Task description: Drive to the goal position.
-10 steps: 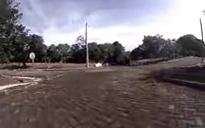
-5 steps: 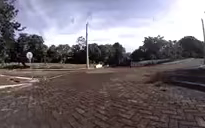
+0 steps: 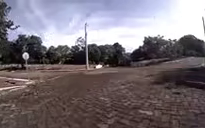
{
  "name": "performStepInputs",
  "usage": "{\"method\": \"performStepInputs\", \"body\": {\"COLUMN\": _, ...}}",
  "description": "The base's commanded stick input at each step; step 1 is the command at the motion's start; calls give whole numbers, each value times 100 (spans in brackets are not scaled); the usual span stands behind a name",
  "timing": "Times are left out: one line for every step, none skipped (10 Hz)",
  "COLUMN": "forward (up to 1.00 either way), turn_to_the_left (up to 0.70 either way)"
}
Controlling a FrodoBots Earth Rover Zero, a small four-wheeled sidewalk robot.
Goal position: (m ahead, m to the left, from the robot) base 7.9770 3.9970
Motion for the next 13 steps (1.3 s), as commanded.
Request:
{"method": "performStepInputs", "body": {"forward": 100, "turn_to_the_left": 0}}
{"method": "performStepInputs", "body": {"forward": 100, "turn_to_the_left": 0}}
{"method": "performStepInputs", "body": {"forward": 100, "turn_to_the_left": 0}}
{"method": "performStepInputs", "body": {"forward": 100, "turn_to_the_left": 0}}
{"method": "performStepInputs", "body": {"forward": 100, "turn_to_the_left": 0}}
{"method": "performStepInputs", "body": {"forward": 100, "turn_to_the_left": 0}}
{"method": "performStepInputs", "body": {"forward": 100, "turn_to_the_left": 0}}
{"method": "performStepInputs", "body": {"forward": 100, "turn_to_the_left": 0}}
{"method": "performStepInputs", "body": {"forward": 100, "turn_to_the_left": 0}}
{"method": "performStepInputs", "body": {"forward": 100, "turn_to_the_left": 0}}
{"method": "performStepInputs", "body": {"forward": 100, "turn_to_the_left": 0}}
{"method": "performStepInputs", "body": {"forward": 100, "turn_to_the_left": 0}}
{"method": "performStepInputs", "body": {"forward": 100, "turn_to_the_left": 0}}
